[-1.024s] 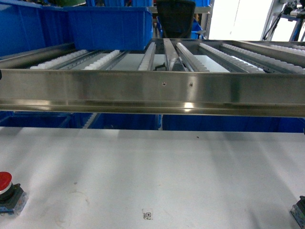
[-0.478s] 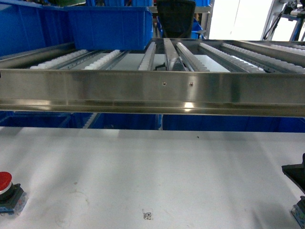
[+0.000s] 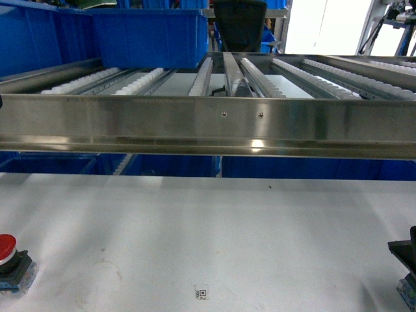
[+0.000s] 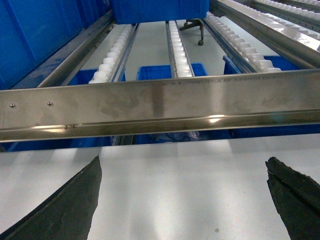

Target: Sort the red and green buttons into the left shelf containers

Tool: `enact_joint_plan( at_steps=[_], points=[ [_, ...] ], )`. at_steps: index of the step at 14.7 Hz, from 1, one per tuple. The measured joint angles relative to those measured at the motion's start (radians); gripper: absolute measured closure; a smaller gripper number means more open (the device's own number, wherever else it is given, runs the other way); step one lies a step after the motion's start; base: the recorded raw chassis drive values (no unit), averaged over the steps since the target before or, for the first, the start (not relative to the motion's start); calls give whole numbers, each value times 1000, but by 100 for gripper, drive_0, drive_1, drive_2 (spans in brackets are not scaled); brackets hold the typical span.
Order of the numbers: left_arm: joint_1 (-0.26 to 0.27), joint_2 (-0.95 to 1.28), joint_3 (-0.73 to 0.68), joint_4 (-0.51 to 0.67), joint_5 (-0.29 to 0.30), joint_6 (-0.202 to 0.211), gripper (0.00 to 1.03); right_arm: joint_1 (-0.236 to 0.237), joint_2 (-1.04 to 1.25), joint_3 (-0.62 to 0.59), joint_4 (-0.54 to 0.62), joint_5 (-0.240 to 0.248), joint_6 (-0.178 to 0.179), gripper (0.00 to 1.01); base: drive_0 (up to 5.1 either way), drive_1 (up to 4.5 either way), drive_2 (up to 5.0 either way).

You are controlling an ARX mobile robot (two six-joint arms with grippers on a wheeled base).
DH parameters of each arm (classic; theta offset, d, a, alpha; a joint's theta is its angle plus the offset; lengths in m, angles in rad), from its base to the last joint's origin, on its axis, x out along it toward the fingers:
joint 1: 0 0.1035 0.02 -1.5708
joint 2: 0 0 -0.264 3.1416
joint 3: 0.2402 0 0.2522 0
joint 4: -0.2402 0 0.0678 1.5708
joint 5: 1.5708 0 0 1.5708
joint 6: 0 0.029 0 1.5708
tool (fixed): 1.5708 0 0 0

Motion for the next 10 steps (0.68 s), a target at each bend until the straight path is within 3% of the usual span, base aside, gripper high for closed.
enact_joint_plan(
  at_steps=[10],
  points=[
    [0,0,0,0,0,0,5,-19,172,-55,148,-2,-21,3,0,0,0]
  ],
)
